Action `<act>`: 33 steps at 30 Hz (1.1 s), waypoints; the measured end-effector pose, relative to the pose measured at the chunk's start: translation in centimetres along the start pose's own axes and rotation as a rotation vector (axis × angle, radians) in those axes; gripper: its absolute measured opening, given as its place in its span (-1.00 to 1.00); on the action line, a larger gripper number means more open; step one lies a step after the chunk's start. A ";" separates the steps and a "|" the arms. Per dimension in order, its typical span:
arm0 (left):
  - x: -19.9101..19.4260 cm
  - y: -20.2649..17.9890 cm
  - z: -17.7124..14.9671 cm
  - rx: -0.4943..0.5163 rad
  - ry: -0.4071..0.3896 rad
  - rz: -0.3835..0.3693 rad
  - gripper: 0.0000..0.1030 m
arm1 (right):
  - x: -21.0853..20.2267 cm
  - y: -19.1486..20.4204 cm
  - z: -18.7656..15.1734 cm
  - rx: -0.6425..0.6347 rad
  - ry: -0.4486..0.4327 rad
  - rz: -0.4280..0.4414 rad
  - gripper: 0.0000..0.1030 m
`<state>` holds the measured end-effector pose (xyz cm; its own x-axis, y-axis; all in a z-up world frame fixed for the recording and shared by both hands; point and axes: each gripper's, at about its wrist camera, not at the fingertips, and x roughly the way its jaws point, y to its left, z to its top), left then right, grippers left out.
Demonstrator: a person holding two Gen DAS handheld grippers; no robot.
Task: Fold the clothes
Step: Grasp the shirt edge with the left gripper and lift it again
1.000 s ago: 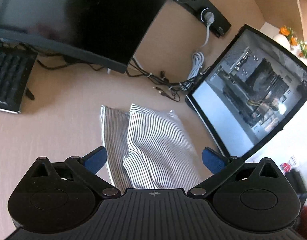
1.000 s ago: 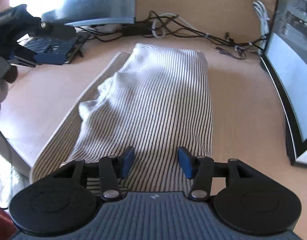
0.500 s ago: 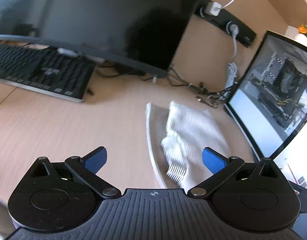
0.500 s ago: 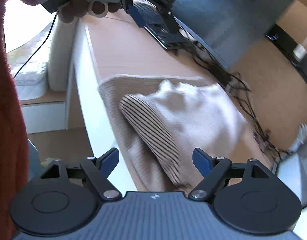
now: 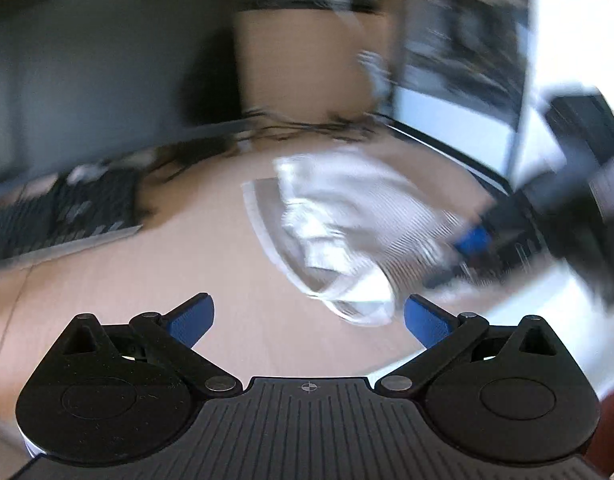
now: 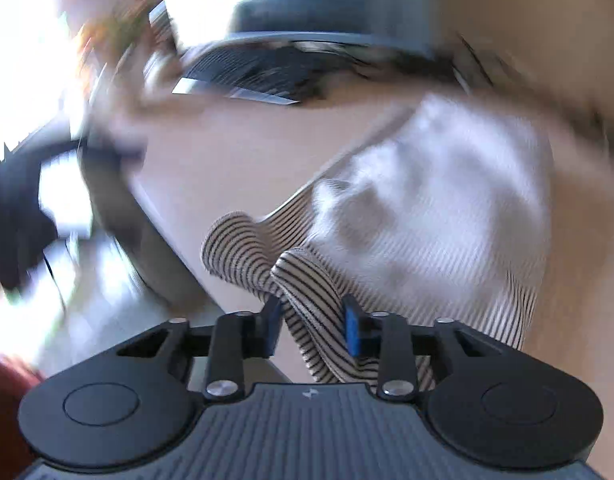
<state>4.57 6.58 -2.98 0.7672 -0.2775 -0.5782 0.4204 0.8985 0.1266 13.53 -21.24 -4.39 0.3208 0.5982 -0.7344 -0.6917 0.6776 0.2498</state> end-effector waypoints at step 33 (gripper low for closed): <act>13.4 -1.8 4.0 0.403 -0.018 -0.596 -0.27 | -10.8 -2.3 0.8 0.097 -0.105 -0.435 0.28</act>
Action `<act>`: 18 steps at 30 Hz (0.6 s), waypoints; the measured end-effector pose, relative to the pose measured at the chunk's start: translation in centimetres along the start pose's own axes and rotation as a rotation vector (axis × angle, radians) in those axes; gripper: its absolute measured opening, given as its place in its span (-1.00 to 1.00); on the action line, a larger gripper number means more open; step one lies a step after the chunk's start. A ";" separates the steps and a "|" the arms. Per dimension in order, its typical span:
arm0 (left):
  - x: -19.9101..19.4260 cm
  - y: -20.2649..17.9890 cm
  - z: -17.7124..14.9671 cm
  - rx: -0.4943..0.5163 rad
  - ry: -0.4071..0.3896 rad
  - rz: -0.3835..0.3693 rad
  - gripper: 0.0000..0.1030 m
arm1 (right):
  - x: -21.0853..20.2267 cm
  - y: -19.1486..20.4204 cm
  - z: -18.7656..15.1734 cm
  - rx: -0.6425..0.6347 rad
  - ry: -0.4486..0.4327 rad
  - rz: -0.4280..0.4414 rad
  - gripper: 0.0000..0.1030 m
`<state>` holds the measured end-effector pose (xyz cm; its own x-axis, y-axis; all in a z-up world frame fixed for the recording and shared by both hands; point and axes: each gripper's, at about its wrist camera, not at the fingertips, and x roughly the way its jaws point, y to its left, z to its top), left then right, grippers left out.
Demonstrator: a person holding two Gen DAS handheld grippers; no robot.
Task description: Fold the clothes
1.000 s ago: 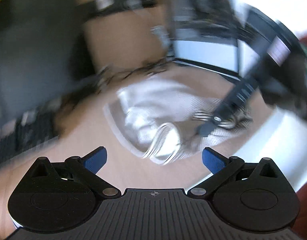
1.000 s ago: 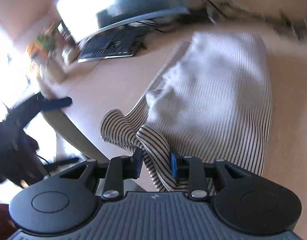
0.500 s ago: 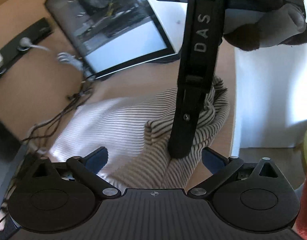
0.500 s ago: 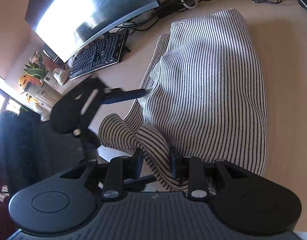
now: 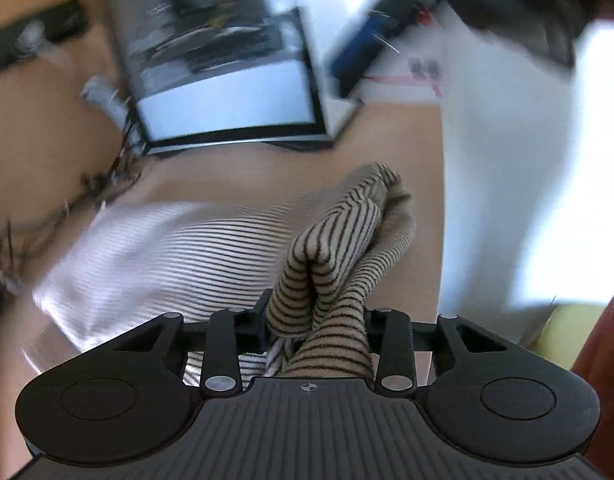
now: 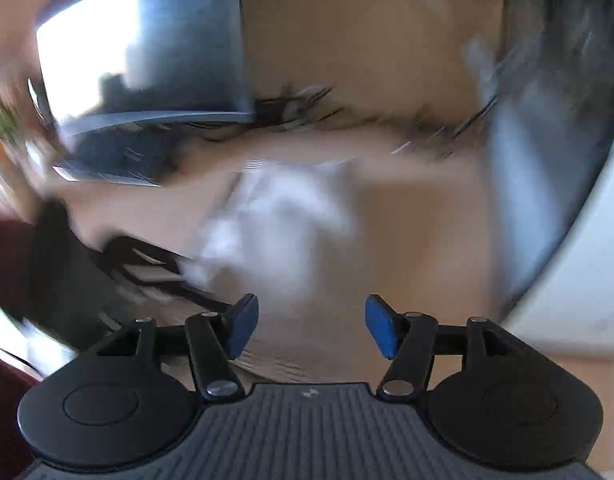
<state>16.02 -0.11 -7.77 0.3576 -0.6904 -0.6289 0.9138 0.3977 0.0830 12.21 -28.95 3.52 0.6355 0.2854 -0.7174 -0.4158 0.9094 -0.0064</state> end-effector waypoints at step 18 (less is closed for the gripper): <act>-3.3 7.0 0.7 -0.336 -0.001 0.014 -0.27 | 9.3 9.2 -3.0 -0.688 -0.123 -0.048 0.09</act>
<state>21.32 4.53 -4.56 0.3702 -0.6837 -0.6289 0.7939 0.5844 -0.1680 12.35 -18.89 -5.34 0.7156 0.3188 -0.6216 -0.6770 0.5356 -0.5048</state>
